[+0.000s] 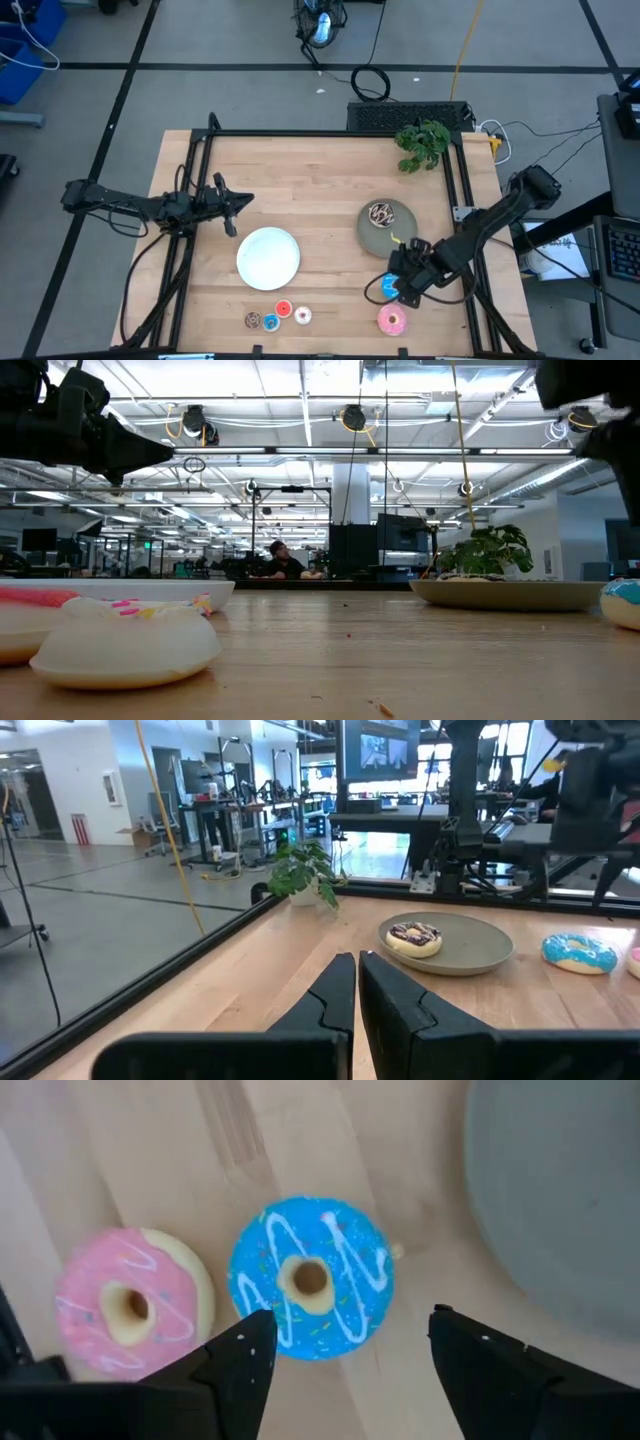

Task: Pick & Place donuts
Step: Put the large blue donut on the gray plate

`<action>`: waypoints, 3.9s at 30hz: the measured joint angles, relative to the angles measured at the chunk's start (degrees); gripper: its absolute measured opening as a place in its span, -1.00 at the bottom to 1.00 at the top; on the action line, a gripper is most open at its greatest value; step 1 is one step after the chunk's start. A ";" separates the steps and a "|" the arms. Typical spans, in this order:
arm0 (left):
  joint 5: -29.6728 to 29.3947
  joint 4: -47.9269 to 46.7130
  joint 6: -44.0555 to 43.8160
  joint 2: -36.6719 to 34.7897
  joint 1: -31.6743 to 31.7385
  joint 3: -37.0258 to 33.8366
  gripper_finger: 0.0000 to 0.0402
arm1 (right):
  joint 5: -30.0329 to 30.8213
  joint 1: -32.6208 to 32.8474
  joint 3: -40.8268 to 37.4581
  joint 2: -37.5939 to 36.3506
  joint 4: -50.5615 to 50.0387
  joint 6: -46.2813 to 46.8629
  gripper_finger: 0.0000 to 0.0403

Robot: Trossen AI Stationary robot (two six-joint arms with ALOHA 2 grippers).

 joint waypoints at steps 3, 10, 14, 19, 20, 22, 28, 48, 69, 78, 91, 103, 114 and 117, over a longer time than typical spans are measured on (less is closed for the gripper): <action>-0.01 0.01 0.03 0.00 -0.01 0.00 -0.87 | -1.21 -0.47 -2.87 0.02 3.73 -0.05 0.21; 0.01 0.02 0.06 0.01 0.01 0.00 -0.87 | -1.24 -2.63 -7.35 0.02 8.47 -1.40 0.22; -0.01 0.02 0.14 0.00 -0.01 0.00 -0.87 | -1.20 -3.71 -8.19 0.02 8.48 -2.39 0.23; -0.01 0.02 0.38 0.01 0.00 0.00 -0.87 | -1.07 -4.37 -8.26 0.23 8.70 -3.03 0.24; -0.01 0.02 0.44 0.00 -0.01 0.00 -0.87 | -1.08 -4.37 -8.26 0.58 9.00 -3.24 0.24; -0.01 0.02 0.58 -0.01 -0.01 0.00 -0.87 | -1.15 -4.33 -8.26 1.68 9.83 -3.78 0.24; -0.01 0.02 0.62 0.01 0.01 0.00 -0.87 | -3.14 -3.72 -8.26 6.13 11.22 -4.32 0.24; -0.01 0.02 0.56 0.01 0.01 0.00 -0.87 | -5.34 -4.02 -8.13 10.80 12.19 -10.30 0.20; -0.01 0.04 0.06 0.01 0.00 0.00 -0.87 | -6.33 -4.81 -8.48 6.10 11.74 -10.72 -0.59; -0.01 0.07 -0.03 0.00 0.01 0.00 -0.87 | -11.46 -6.37 -7.54 3.21 11.51 -11.29 -0.75; -0.01 0.07 -0.01 0.01 -0.01 0.00 -0.87 | -10.18 -6.62 -6.47 3.13 11.61 -13.00 -0.78; -0.03 0.07 0.56 -0.01 -0.01 0.00 -0.87 | -6.37 -7.15 11.77 3.10 -8.20 -16.94 -0.82; -0.03 0.02 0.54 0.00 0.00 0.00 -0.87 | -5.76 -13.69 30.17 3.04 -30.37 -18.03 -0.87; -0.03 0.02 0.80 0.01 -0.01 0.00 -0.87 | -8.21 -16.42 30.75 3.02 -34.72 -18.23 -0.87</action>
